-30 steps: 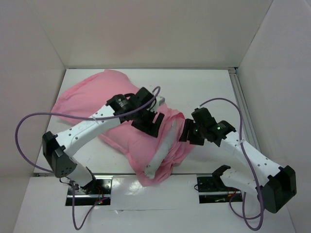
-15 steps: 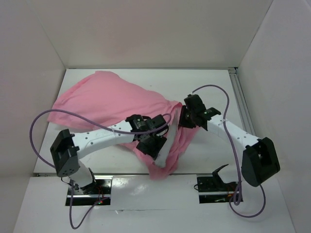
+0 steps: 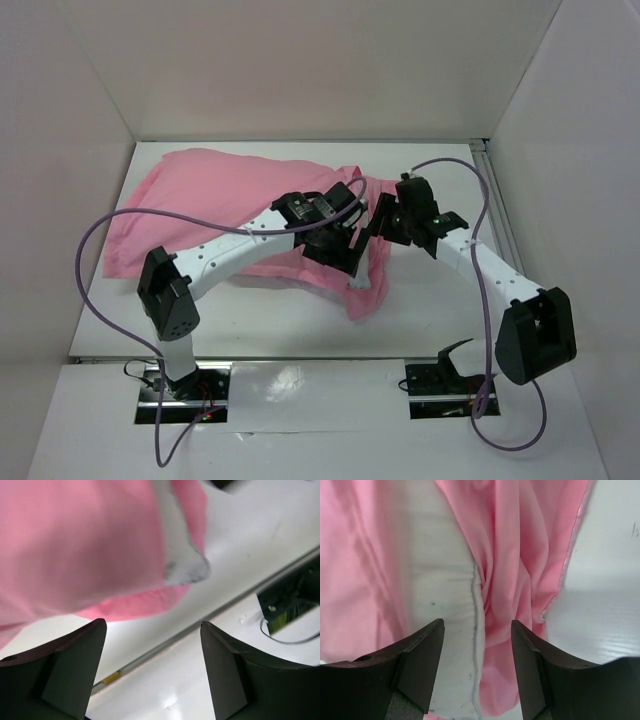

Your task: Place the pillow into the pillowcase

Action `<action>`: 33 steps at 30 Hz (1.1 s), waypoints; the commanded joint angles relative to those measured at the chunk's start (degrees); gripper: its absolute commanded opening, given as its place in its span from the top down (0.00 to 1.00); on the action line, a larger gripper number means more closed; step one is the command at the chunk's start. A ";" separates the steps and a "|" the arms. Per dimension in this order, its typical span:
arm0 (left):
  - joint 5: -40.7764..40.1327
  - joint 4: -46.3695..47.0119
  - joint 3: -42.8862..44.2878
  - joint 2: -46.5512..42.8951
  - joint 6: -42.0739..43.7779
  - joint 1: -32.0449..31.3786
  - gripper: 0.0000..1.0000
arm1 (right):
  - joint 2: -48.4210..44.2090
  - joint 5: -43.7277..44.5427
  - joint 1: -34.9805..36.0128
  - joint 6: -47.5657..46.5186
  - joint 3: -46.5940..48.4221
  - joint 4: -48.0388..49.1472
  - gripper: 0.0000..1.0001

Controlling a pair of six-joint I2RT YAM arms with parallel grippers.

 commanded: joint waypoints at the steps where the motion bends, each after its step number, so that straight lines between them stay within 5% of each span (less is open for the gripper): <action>1: 0.23 -2.62 4.89 1.06 -1.29 -3.60 0.11 | 0.50 -0.87 -0.54 2.02 -1.23 2.67 0.37; 18: -39.51 -8.42 18.70 20.91 -13.43 -6.50 0.04 | -4.68 -11.76 -20.48 0.89 -8.78 -0.32 0.25; 21: -40.75 -10.43 21.33 23.82 -13.68 -6.50 0.31 | -4.68 -14.13 -20.49 -0.43 -8.78 0.82 0.25; 22: -39.79 -12.44 21.95 24.35 -14.30 -5.11 0.76 | -4.07 -16.66 -20.49 -0.44 -8.78 2.13 0.27; 23: -38.47 -13.25 21.96 24.36 -15.18 -4.31 0.97 | -4.07 -17.91 -20.49 -0.96 -8.78 2.93 0.29; 27: -27.14 -7.13 14.24 17.25 -13.97 0.61 1.00 | -2.75 -13.91 -16.03 -1.49 -5.02 3.30 0.35; 33: -20.46 -5.17 12.38 11.70 -9.74 2.99 1.00 | 2.96 -11.15 -8.28 0.00 -0.62 8.36 0.34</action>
